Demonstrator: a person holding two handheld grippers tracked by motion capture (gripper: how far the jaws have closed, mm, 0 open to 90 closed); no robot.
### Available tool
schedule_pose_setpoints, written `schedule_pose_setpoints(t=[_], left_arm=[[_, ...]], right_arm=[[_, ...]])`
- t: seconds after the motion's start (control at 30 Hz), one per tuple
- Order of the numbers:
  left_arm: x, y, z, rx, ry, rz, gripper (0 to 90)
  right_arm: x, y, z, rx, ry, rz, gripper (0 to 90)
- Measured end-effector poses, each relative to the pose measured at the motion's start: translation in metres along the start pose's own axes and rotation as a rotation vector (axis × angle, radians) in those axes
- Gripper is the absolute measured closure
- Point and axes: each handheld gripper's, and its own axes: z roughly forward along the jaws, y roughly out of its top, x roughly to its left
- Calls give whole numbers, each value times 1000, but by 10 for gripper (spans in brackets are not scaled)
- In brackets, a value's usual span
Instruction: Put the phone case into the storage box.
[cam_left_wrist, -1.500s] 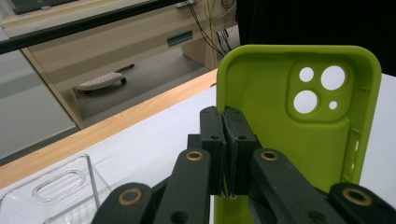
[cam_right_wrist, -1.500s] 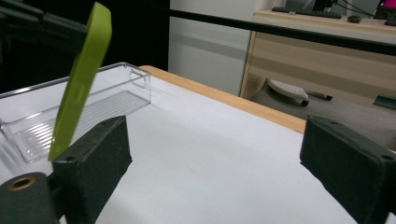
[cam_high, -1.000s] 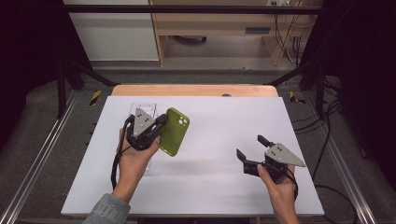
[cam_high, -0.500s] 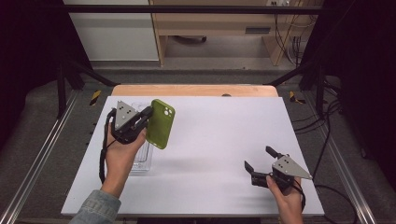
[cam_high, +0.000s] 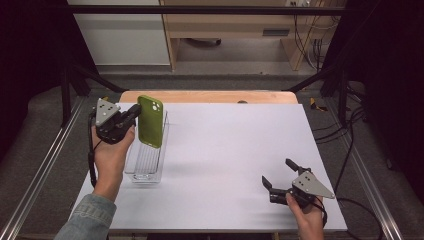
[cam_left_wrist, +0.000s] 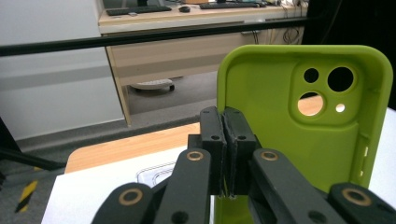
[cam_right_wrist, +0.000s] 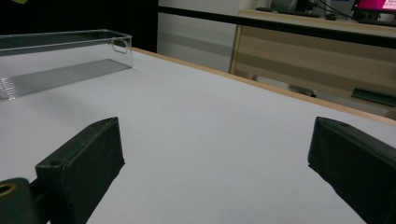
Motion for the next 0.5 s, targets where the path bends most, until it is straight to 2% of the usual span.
schedule_pose_setpoints(t=[0.13,0.2,0.3,0.4,0.5], left_arm=[[18,6,0,-7,24,-25,876],[25,6,-1,-8,40,-36,876],[29,5,-1,-7,53,-32,876],[33,3,2,-16,62,-52,876],[34,2,5,-16,65,-54,876]], right_arm=[[-1,-2,1,12,-1,-18,35],[-3,-2,1,4,-11,-12,35],[-4,-3,0,-2,-11,-12,34],[-4,-3,0,-3,-11,-17,33],[-5,-3,0,-3,-12,-16,32]])
